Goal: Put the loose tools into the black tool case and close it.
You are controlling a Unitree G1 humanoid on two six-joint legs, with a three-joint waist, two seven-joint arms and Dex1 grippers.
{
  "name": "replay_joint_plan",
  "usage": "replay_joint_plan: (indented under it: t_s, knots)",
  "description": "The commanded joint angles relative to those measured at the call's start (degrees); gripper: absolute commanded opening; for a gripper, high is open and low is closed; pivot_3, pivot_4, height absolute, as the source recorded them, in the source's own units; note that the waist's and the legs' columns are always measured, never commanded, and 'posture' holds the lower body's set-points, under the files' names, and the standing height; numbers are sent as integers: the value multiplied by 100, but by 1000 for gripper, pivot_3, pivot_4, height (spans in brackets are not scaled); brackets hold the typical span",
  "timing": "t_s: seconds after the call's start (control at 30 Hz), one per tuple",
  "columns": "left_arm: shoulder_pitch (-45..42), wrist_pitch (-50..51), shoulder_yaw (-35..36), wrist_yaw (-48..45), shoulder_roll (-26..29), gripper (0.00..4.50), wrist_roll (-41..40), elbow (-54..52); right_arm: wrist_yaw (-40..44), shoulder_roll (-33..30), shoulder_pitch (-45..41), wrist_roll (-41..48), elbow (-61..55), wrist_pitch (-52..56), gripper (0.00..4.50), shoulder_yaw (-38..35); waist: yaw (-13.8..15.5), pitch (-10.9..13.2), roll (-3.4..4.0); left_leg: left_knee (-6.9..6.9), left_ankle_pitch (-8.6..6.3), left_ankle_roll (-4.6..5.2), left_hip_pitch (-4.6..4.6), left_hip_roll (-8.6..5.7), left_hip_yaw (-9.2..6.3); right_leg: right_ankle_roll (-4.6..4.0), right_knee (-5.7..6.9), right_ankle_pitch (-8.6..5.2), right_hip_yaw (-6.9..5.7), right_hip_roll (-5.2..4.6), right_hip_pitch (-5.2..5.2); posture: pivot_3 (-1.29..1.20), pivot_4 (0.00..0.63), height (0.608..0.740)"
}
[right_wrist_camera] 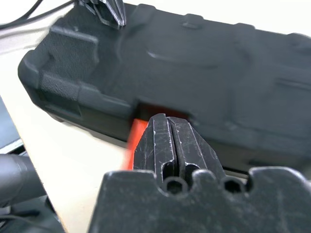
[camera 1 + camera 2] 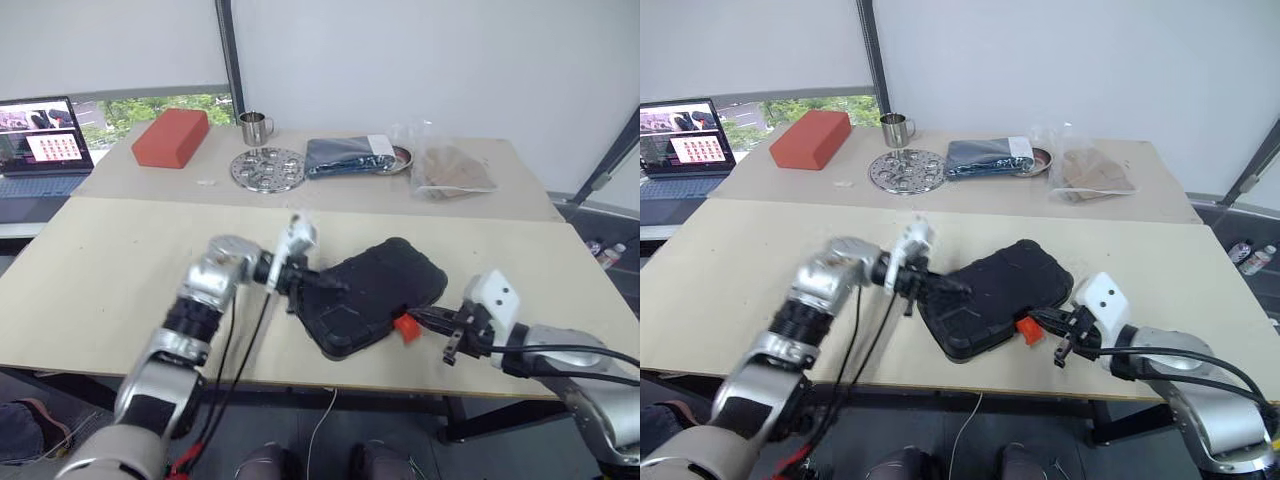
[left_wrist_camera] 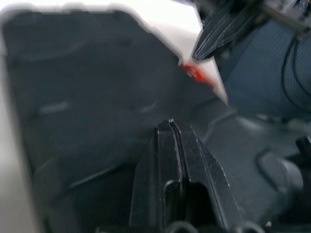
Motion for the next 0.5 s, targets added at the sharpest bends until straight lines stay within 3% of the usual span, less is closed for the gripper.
replay_joint_plan:
  t_s: [0.03,0.33,0.5]
  knots:
    - [78,-510,-322,132,-7,22,324,149,-40,-177,11,-263,49,-6,0,102,35,-2,4,-2,-3,5,0,0,0,-4,0,2,-1,-5,0,0,150,736]
    - [179,-1417,-544,120,126,22,532,224,-301,6,998,53,-512,197,0,-659,46,-14,8,3,-6,11,-1,0,-11,-28,-10,17,-10,-6,13,0,150,736]
    - [193,-1758,-672,81,113,22,618,235,-547,256,1389,-159,-448,93,0,-435,47,-22,16,1,-7,11,-1,1,-12,-3,-9,2,-10,-6,11,0,150,736]
